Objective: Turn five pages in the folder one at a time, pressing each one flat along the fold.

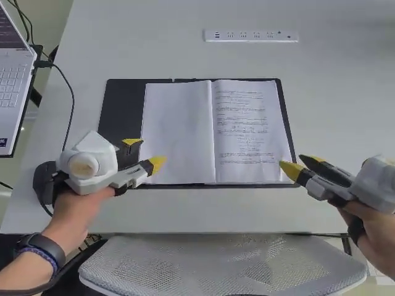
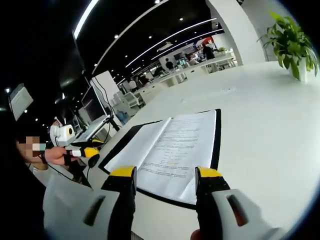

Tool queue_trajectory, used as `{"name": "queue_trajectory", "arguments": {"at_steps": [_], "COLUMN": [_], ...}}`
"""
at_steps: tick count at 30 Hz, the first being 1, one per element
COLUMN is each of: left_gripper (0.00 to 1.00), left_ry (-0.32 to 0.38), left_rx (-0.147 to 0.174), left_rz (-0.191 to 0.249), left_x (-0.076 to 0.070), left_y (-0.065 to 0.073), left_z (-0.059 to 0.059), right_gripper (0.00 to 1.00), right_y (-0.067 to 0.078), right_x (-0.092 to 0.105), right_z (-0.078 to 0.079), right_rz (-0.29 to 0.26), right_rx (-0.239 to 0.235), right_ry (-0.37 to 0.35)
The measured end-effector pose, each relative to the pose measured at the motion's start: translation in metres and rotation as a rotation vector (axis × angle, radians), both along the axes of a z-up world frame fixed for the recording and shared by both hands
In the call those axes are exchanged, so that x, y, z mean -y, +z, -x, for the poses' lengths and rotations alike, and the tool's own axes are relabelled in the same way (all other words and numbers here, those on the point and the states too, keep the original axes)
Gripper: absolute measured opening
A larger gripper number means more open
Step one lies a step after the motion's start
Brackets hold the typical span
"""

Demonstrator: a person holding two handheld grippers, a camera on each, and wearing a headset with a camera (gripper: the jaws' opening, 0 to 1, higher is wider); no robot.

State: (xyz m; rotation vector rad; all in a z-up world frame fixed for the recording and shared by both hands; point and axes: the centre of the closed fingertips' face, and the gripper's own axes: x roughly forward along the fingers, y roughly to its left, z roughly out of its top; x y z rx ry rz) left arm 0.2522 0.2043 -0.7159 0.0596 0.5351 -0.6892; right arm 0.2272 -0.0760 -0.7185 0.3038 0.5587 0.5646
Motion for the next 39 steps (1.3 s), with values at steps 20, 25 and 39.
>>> {"name": "queue_trajectory", "arguments": {"at_steps": [20,25,39], "left_gripper": [0.49,0.53,0.46], "left_ry": [-0.046,-0.124,-0.354], "left_rx": [-0.003,0.010,-0.024], "left_rz": [0.027,0.039,0.049], "left_x": [0.029,0.063,0.188], "left_y": [0.026,0.034,0.028], "left_z": [0.005,-0.001,-0.005], "right_gripper": [0.59,0.58,0.56], "right_y": [-0.008,-0.010,-0.009], "right_x": [0.029,0.028,0.036], "right_z": [0.021,0.023,0.024], "right_rz": [0.085,0.098,0.062], "right_rx": [0.010,0.008,0.012], "right_ry": [-0.011,0.006,-0.036]}}
